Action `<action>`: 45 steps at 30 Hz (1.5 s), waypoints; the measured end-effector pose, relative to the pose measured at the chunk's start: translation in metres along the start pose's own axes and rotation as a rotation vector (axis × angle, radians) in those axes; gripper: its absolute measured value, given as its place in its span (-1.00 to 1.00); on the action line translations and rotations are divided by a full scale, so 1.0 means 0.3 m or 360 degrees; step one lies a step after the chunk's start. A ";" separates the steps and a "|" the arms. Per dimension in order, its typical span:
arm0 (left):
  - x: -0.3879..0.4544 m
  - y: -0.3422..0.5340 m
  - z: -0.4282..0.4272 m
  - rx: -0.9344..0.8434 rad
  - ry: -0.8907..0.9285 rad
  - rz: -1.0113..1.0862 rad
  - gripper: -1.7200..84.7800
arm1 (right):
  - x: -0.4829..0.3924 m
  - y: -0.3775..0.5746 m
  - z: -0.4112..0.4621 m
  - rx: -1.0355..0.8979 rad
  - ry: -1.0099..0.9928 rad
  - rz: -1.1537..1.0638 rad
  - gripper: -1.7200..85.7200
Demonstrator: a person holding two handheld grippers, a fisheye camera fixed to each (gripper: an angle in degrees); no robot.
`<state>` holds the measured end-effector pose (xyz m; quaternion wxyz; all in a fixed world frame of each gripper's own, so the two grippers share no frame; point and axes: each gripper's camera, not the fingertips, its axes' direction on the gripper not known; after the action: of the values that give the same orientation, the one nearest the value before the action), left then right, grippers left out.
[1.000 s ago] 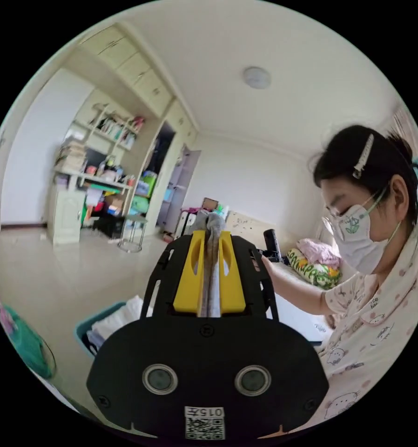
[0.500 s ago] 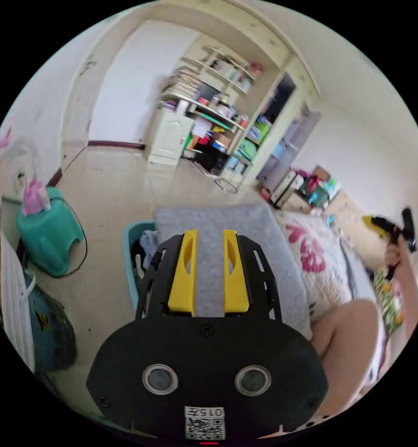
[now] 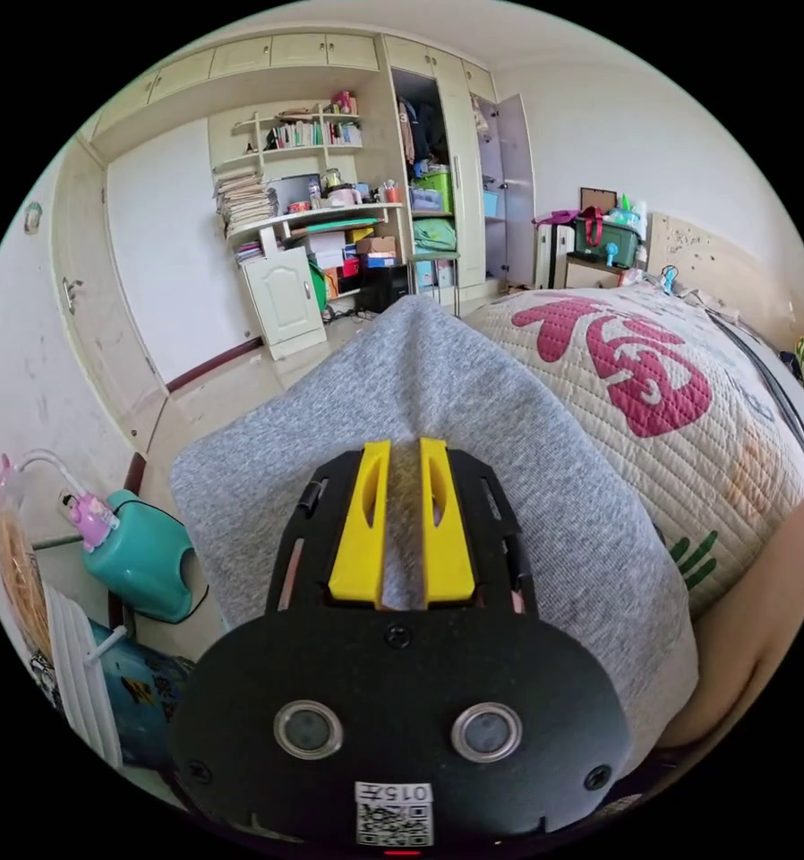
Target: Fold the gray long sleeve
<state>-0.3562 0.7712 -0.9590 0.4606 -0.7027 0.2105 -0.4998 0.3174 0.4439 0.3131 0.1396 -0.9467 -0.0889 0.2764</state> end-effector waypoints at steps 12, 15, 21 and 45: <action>0.020 -0.274 0.010 -0.0458 0.0117 -0.0272 -0.92 | -0.146 -0.213 -0.534 0.0195 0.0928 0.0146 -0.98; 0.039 -0.298 -0.001 -0.0468 0.0140 -0.0279 -0.96 | -0.129 -0.396 -0.846 0.0483 0.0790 0.0378 -0.98; 0.076 -0.296 -0.059 -0.0417 0.0176 -0.0258 -0.98 | -0.191 -0.643 -1.504 0.1244 0.0502 0.1103 -0.97; 0.337 -0.627 -0.062 -0.0656 -0.0062 0.0146 -0.98 | -0.682 -1.546 -2.320 0.2128 -0.0097 0.0583 -0.98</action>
<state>-0.3623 0.7781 -0.7449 0.3333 -0.7812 0.3312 -0.4110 0.4864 0.6824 1.1231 0.6413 -0.6492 0.2579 0.3175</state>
